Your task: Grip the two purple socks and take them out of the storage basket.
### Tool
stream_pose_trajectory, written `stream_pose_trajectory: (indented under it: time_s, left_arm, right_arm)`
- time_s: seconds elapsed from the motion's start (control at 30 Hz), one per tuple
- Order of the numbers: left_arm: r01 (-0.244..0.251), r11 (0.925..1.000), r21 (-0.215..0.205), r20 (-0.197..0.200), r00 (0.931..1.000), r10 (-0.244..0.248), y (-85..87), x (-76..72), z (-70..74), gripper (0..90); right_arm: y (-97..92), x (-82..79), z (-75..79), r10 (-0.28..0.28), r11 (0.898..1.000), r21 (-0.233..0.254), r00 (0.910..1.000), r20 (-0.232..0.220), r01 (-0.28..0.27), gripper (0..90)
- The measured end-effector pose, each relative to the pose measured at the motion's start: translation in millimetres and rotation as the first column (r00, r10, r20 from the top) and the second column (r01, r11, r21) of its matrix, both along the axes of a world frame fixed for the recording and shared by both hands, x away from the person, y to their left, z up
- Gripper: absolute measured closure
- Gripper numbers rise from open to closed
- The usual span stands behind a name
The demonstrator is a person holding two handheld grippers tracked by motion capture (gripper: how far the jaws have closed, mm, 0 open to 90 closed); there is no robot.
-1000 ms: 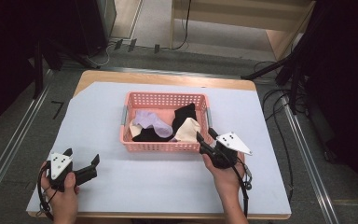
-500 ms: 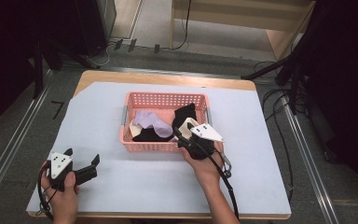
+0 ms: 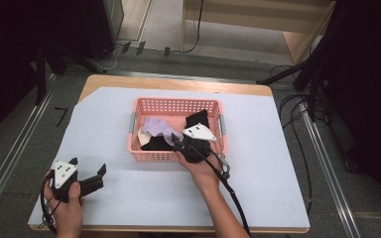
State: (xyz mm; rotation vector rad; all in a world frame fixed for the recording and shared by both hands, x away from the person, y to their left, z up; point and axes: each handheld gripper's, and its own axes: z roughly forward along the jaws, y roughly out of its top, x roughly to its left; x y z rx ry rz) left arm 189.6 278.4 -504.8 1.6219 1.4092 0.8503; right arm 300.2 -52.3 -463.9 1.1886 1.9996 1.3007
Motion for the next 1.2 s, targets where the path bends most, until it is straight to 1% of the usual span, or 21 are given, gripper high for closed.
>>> stream_pose_trajectory:
  time_s: [0.07,0.1,0.13,0.27,0.33,0.37,0.43,0.53,0.6,0.67,0.73,0.8,0.83,0.87,0.9,1.0,1.03,1.1,1.13,1.17,1.2]
  left_arm:
    - [0.002,1.0000,0.002,0.000,1.0000,-0.002,0.0,0.3,-0.1,6.6]
    - [0.002,1.0000,0.004,-0.003,1.0000,-0.002,0.0,0.3,0.0,6.6]
    - [0.003,1.0000,0.004,-0.003,1.0000,-0.003,0.0,0.3,0.0,6.5]
    - [0.003,1.0000,0.004,-0.005,1.0000,-0.003,0.0,0.6,0.0,6.6]
    - [0.005,1.0000,0.007,-0.008,0.9999,-0.005,0.1,0.7,0.0,6.6]
    - [0.005,1.0000,0.007,-0.008,0.9999,-0.005,0.1,0.7,0.0,6.5]
    - [0.006,1.0000,0.007,-0.009,0.9999,-0.006,-0.1,0.8,0.0,6.5]
    - [0.007,1.0000,0.007,-0.010,0.9999,-0.007,-0.1,0.9,0.0,6.6]
    - [0.007,0.9999,0.009,-0.012,0.9999,-0.007,-0.1,1.0,0.0,6.5]
    - [0.006,0.9999,0.008,-0.012,0.9999,-0.006,-0.3,1.0,0.0,6.5]
    - [0.007,0.9999,0.009,-0.012,0.9999,-0.006,-0.5,1.1,0.0,6.6]
    - [0.009,0.9999,0.011,-0.014,0.9999,-0.009,-0.5,1.1,0.1,6.6]
    - [0.009,0.9999,0.011,-0.014,0.9999,-0.009,-0.5,1.1,0.1,6.6]
    - [0.009,0.9999,0.012,-0.014,0.9999,-0.009,-0.6,1.3,0.0,6.6]
    - [0.011,0.9999,0.013,-0.015,0.9998,-0.010,-0.5,1.3,0.0,6.6]
    - [0.009,0.9999,0.011,-0.014,0.9999,-0.009,-0.5,1.4,-0.1,6.5]
    - [0.010,0.9999,0.011,-0.015,0.9998,-0.010,-0.3,1.4,-0.1,6.5]
    - [0.010,0.9999,0.010,-0.016,0.9998,-0.010,-0.3,1.4,0.0,6.6]
    - [0.011,0.9999,0.010,-0.016,0.9998,-0.011,-0.3,1.5,0.0,6.6]
    - [0.012,0.9999,0.010,-0.016,0.9998,-0.012,-0.1,1.5,0.0,6.6]
    - [0.011,0.9999,0.009,-0.018,0.9998,-0.011,-0.2,1.5,0.0,6.6]
  right_arm:
    - [2.2,0.9,0.5,0.001,1.000,-0.004,1.0000,-0.004,-0.001,51.6]
    - [6.7,4.1,1.2,0.016,1.000,-0.009,0.9998,-0.009,-0.016,51.1]
    - [9.2,5.5,1.2,0.022,1.000,-0.004,0.9996,-0.019,-0.022,51.1]
    - [18.8,10.1,-0.3,0.047,0.999,-0.014,0.9977,-0.048,-0.048,49.4]
    - [23.1,12.3,-1.4,0.058,0.998,-0.035,0.9968,-0.056,-0.060,47.6]
    - [24.7,13.2,-1.8,0.058,0.997,-0.042,0.9968,-0.055,-0.060,46.7]
    - [26.8,14.9,-2.4,0.059,0.997,-0.038,0.9967,-0.056,-0.061,44.7]
    - [28.5,17.2,-2.5,0.063,0.997,-0.039,0.9955,-0.071,-0.066,42.9]
    - [31.7,21.5,-4.3,0.083,0.995,-0.041,0.9903,-0.111,-0.088,38.9]
    - [34.2,23.4,-4.8,0.090,0.994,-0.050,0.9856,-0.144,-0.098,38.4]
    - [35.2,25.0,-4.9,0.096,0.993,-0.046,0.9824,-0.160,-0.105,39.5]
    - [34.7,26.2,-5.0,0.103,0.993,-0.029,0.9776,-0.184,-0.110,42.8]
    - [34.7,26.2,-5.0,0.103,0.993,-0.029,0.9776,-0.184,-0.110,42.8]
    - [34.3,26.8,-5.3,0.109,0.993,-0.019,0.9755,-0.191,-0.114,45.9]
    - [34.3,26.3,-5.2,0.121,0.992,-0.009,0.9672,-0.223,-0.127,52.3]
    - [34.1,26.3,-5.2,0.125,0.991,-0.008,0.9663,-0.225,-0.130,54.0]
    - [33.8,26.5,-4.6,0.129,0.991,-0.003,0.9642,-0.231,-0.134,55.9]
    - [32.7,27.0,-3.7,0.121,0.992,0.006,0.9654,-0.231,-0.123,56.9]
    - [32.7,27.0,-3.7,0.121,0.992,0.006,0.9654,-0.231,-0.123,56.9]
    - [31.4,27.7,-2.9,0.108,0.994,0.010,0.9665,-0.233,-0.109,53.4]
    - [31.4,27.7,-2.9,0.108,0.994,0.010,0.9665,-0.233,-0.109,53.4]
